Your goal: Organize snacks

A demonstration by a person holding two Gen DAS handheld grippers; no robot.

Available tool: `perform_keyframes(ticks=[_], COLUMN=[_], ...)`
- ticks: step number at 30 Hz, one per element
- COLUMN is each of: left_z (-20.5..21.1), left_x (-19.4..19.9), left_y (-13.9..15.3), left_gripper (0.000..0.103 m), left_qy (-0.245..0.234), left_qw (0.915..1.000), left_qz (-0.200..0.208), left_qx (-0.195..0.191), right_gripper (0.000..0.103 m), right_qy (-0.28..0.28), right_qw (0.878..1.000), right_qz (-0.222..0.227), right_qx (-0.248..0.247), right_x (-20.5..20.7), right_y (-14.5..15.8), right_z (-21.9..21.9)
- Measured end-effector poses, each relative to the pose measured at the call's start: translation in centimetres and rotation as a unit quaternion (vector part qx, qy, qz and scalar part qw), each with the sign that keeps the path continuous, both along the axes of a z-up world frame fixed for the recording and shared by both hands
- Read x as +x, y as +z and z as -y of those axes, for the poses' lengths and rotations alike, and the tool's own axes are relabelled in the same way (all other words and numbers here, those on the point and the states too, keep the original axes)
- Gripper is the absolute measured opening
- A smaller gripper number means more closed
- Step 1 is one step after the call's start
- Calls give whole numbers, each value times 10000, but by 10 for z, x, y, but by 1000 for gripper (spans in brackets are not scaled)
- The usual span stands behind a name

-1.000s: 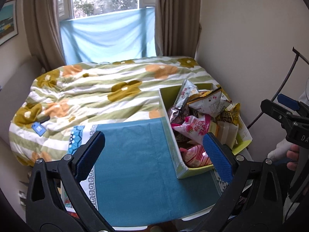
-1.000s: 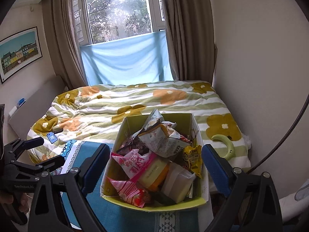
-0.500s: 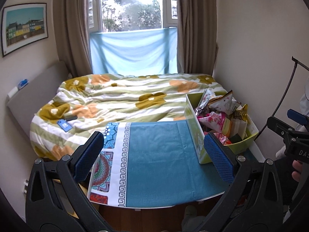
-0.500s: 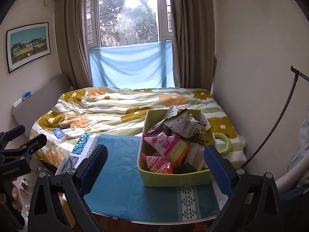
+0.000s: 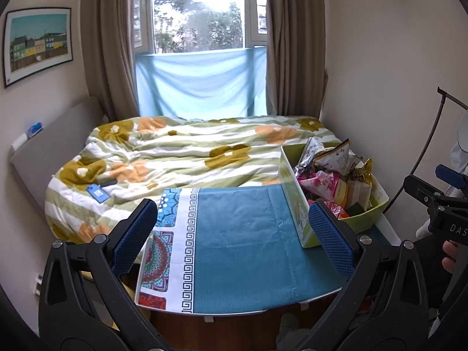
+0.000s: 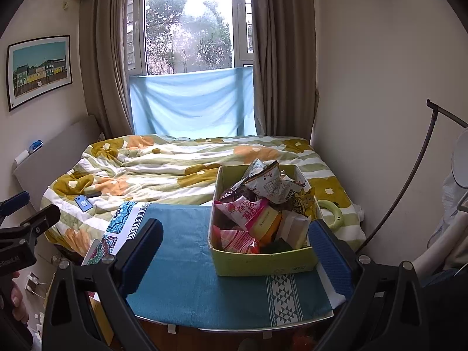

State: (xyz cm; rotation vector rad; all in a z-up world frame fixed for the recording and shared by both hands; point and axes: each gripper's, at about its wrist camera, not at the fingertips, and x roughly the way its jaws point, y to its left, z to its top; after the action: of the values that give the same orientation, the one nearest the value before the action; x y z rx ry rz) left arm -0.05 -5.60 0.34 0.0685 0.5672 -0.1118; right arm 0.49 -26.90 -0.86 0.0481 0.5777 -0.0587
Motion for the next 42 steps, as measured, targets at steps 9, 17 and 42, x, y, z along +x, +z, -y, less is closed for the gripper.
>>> perform_keyframes(ticks=[9,17,42], left_z=[2,5,7], left_x=[7,13,6], left_y=[0,0,-2], left_gripper=[103,103,103], left_qy=[-35,-85,-43], left_qw=[10000,9999,9998], left_qz=[26,17,111], left_qx=[30,54,152], right_gripper=[99,99,99], right_qy=[-21,-36,-52], right_qw=[10000,10000,10000], right_qz=[-35,-37,-57], right_qx=[-6,-12,-28], right_x=[6,8,13], right_y=[-1,-1,-2], right_z=[1,1,4])
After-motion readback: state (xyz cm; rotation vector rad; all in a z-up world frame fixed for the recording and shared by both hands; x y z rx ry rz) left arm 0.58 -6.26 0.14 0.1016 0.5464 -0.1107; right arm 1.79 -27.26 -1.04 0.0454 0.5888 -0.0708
